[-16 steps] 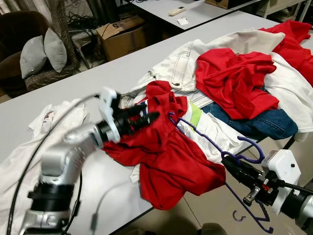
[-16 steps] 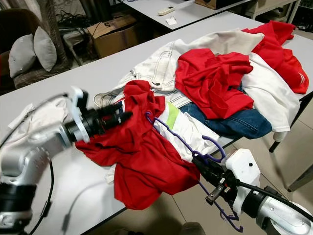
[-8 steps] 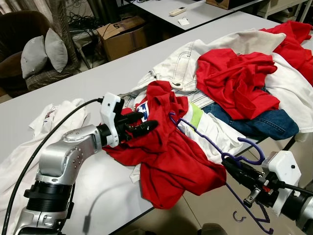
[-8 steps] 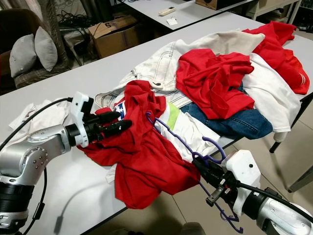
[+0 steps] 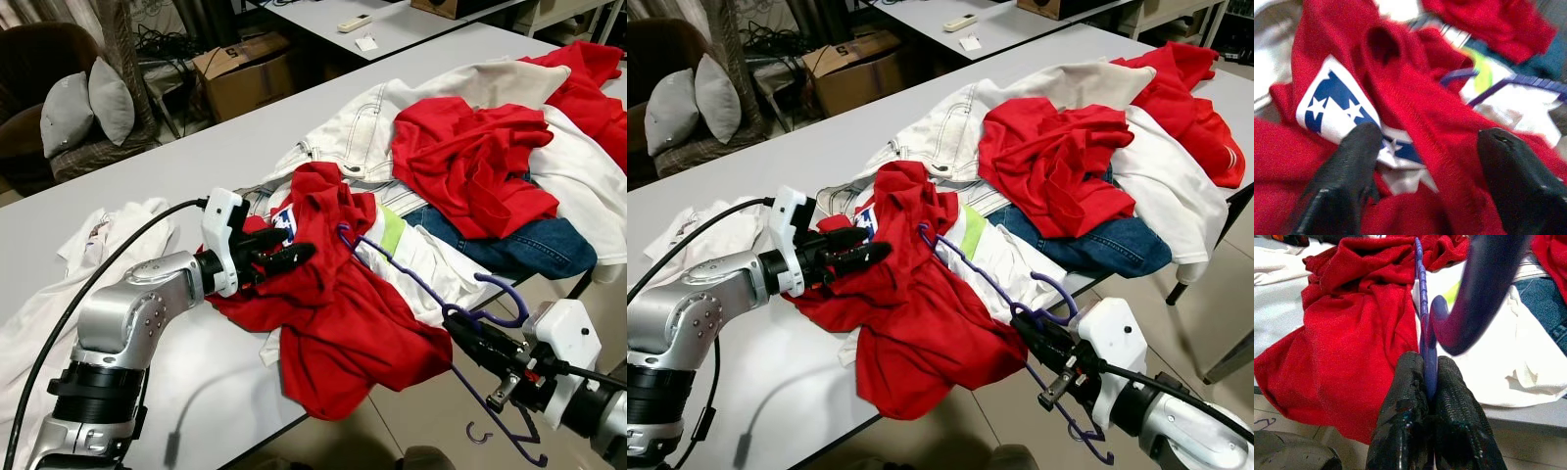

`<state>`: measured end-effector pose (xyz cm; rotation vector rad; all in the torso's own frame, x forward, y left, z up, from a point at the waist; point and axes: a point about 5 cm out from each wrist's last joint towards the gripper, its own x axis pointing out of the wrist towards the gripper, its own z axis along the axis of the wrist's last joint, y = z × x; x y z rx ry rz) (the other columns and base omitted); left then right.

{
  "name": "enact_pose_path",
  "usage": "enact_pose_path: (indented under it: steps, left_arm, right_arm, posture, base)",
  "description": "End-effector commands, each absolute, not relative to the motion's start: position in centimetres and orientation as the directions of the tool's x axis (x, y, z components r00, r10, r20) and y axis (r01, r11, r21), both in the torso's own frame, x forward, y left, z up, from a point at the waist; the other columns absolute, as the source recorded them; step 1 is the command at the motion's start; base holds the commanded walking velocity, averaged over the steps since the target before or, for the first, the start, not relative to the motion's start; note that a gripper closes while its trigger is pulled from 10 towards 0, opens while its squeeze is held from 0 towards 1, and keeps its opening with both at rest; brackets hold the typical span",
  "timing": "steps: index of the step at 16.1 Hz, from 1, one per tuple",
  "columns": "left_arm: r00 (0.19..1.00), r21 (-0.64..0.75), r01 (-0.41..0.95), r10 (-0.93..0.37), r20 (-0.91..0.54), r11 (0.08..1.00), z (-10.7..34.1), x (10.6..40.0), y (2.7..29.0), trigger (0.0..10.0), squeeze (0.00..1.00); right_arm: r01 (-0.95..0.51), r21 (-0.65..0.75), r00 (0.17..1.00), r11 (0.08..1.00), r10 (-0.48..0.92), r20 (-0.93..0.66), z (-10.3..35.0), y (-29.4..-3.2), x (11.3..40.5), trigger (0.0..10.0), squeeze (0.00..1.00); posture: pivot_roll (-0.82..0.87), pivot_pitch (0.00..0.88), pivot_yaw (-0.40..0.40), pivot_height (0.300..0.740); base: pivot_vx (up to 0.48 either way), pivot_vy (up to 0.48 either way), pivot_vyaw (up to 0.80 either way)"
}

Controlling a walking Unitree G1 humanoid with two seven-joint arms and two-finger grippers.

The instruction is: Hang hanger

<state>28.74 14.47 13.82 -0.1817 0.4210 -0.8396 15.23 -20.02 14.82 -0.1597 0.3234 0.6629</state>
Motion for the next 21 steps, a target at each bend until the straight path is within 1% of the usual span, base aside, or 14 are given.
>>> enact_pose_path:
  steps: [1, 2, 3, 6, 9, 12, 14, 17, 18, 19, 20, 21]
  left_arm:
    - [0.614, -0.281, 0.655, -0.711, -0.342, 0.701, 13.3, 28.9, 15.1, 0.0, 0.0]
    - [0.627, -0.261, 0.643, -0.691, -0.36, 0.72, 13.1, 29.1, 15.1, 0.0, 0.0]
    - [0.626, -0.263, 0.643, -0.691, -0.361, 0.719, 13.1, 29.2, 15.1, 0.0, 0.0]
    - [0.589, -0.322, 0.672, -0.745, -0.313, 0.667, 13.6, 29.0, 14.4, 0.0, 0.0]
    - [0.594, -0.32, 0.668, -0.741, -0.315, 0.672, 13.5, 29.1, 14.4, 0.0, 0.0]
    - [0.578, -0.323, 0.683, -0.755, -0.31, 0.656, 13.4, 29.0, 14.2, 0.0, 0.0]
    - [0.582, -0.322, 0.681, -0.753, -0.307, 0.658, 13.4, 29.0, 14.2, 0.0, 0.0]
    - [0.64, -0.303, 0.652, -0.719, -0.271, 0.695, 14.3, 30.0, 14.9, 0.0, 0.0]
    - [0.688, -0.214, 0.639, -0.674, -0.271, 0.739, 14.9, 30.7, 15.7, 0.0, 0.0]
    - [0.732, -0.092, 0.622, -0.619, -0.284, 0.777, 15.3, 31.4, 16.4, 0.0, 0.0]
    - [0.759, 0.006, 0.613, -0.587, -0.282, 0.79, 15.8, 31.9, 16.9, 0.0, 0.0]
    - [0.775, 0.057, 0.607, -0.574, -0.265, 0.793, 16.2, 32.2, 17.2, 0.0, 0.0]
  right_arm:
    - [-0.628, -0.039, 0.737, 0.777, 0.579, -0.348, 14.7, -19.8, 15.3, 10.0, 0.0]
    - [-0.629, -0.04, 0.738, 0.777, 0.579, -0.347, 14.7, -19.8, 15.4, 10.0, 0.0]
    - [-0.629, -0.04, 0.738, 0.776, 0.58, -0.346, 14.7, -19.8, 15.4, 10.0, 0.0]
    - [-0.624, -0.042, 0.741, 0.78, 0.574, -0.348, 14.7, -19.9, 15.3, 10.0, 0.0]
    - [-0.622, -0.044, 0.744, 0.782, 0.572, -0.346, 14.7, -19.9, 15.3, 10.0, 0.0]
    - [-0.621, -0.045, 0.744, 0.782, 0.571, -0.346, 14.7, -19.9, 15.3, 10.0, 0.0]
    - [-0.621, -0.045, 0.745, 0.782, 0.572, -0.344, 14.7, -19.9, 15.4, 10.0, 0.0]
    - [-0.619, -0.052, 0.748, 0.784, 0.569, -0.342, 14.7, -20.0, 15.5, 10.0, 0.0]
    - [-0.615, -0.061, 0.754, 0.786, 0.564, -0.337, 14.8, -20.0, 15.6, 10.0, 0.0]
    - [-0.61, -0.068, 0.76, 0.79, 0.558, -0.333, 14.8, -20.0, 15.7, 10.0, 0.0]
    - [-0.609, -0.068, 0.761, 0.791, 0.558, -0.331, 14.9, -20.0, 15.8, 10.0, 0.0]
    - [-0.609, -0.068, 0.761, 0.791, 0.558, -0.33, 14.9, -20.0, 15.8, 10.0, 0.0]
  posture:
    - [-0.3, 0.0, 0.175, 0.74]
    - [-0.31, 0.0, 0.177, 0.74]
    - [-0.31, 0.0, 0.18, 0.74]
    - [-0.31, 0.0, 0.181, 0.74]
    - [-0.32, 0.0, 0.186, 0.74]
    - [-0.32, 0.0, 0.185, 0.74]
    - [-0.32, 0.0, 0.186, 0.74]
    - [-0.32, 0.0, 0.186, 0.74]
    - [-0.32, 0.0, 0.186, 0.74]
    - [-0.32, 0.0, 0.186, 0.74]
    - [-0.32, 0.0, 0.186, 0.74]
    - [-0.32, 0.0, 0.186, 0.74]
  base:
    - [0.0, 0.0, 0.0]
    - [0.0, 0.0, 0.0]
    - [0.0, 0.0, 0.0]
    - [0.0, 0.0, 0.0]
    - [0.0, 0.0, 0.0]
    - [0.0, 0.0, 0.0]
    - [0.0, 0.0, 0.0]
    - [0.0, 0.0, 0.0]
    - [0.0, 0.0, 0.0]
    - [0.0, 0.0, 0.0]
    - [0.0, 0.0, 0.0]
    - [0.0, 0.0, 0.0]
